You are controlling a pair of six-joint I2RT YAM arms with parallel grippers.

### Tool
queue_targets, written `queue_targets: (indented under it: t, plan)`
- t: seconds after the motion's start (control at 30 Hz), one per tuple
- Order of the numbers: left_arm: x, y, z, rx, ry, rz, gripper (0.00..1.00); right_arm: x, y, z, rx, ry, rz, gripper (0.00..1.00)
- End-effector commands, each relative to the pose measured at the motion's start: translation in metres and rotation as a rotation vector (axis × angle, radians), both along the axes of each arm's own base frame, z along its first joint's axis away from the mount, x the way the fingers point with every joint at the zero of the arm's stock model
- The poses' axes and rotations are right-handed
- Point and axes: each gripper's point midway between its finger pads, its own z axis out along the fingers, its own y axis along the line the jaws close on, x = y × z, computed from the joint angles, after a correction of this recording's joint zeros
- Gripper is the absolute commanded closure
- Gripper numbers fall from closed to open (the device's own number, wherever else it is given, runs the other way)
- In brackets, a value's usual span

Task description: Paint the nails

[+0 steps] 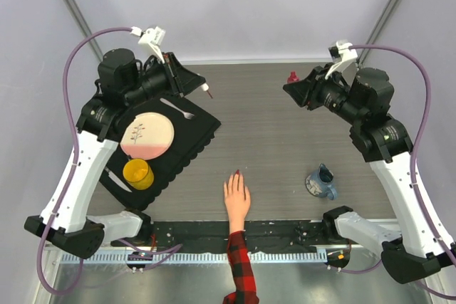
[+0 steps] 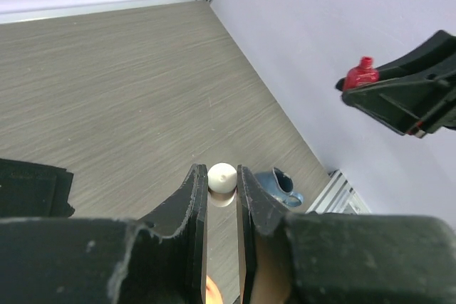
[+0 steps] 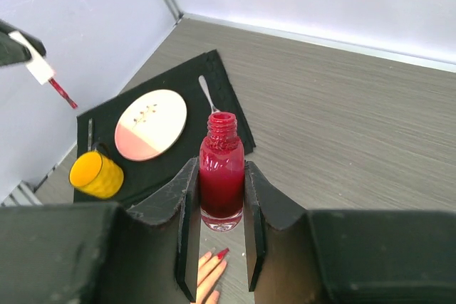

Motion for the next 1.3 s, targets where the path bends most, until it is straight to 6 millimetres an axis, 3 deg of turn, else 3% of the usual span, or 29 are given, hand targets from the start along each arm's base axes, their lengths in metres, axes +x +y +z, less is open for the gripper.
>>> queue_targets:
  t: [0.0, 0.07, 0.1, 0.2, 0.37, 0.57, 1.03, 1.27]
  plan:
    - [-0.011, -0.011, 0.005, -0.006, -0.034, -0.105, 1.00, -0.001, 0.015, -0.013, -0.029, -0.033, 0.108, 0.99]
    - [-0.007, -0.020, 0.011, -0.054, -0.006, -0.135, 1.00, -0.001, 0.024, -0.021, -0.024, -0.011, 0.160, 0.99]
    - [-0.006, -0.025, 0.028, -0.092, -0.047, -0.160, 1.00, -0.004, 0.035, -0.022, -0.010, 0.001, 0.233, 0.99]
    - [0.001, -0.045, 0.045, -0.163, -0.092, -0.204, 1.00, -0.011, 0.051, -0.024, 0.041, 0.003, 0.323, 0.99]
    - [-0.001, -0.078, 0.056, -0.170, -0.114, -0.247, 1.00, -0.031, 0.079, -0.028, 0.091, 0.019, 0.426, 0.99]
    - [-0.013, -0.081, 0.070, -0.177, -0.178, -0.308, 1.00, -0.054, 0.110, -0.032, 0.076, 0.019, 0.505, 0.99]
    - [-0.032, -0.087, 0.068, -0.170, -0.120, -0.420, 1.00, -0.039, 0.102, -0.027, 0.036, -0.018, 0.382, 0.99]
    - [-0.028, -0.086, 0.061, -0.144, -0.108, -0.406, 1.00, -0.040, 0.103, -0.022, 0.035, -0.037, 0.378, 0.99]
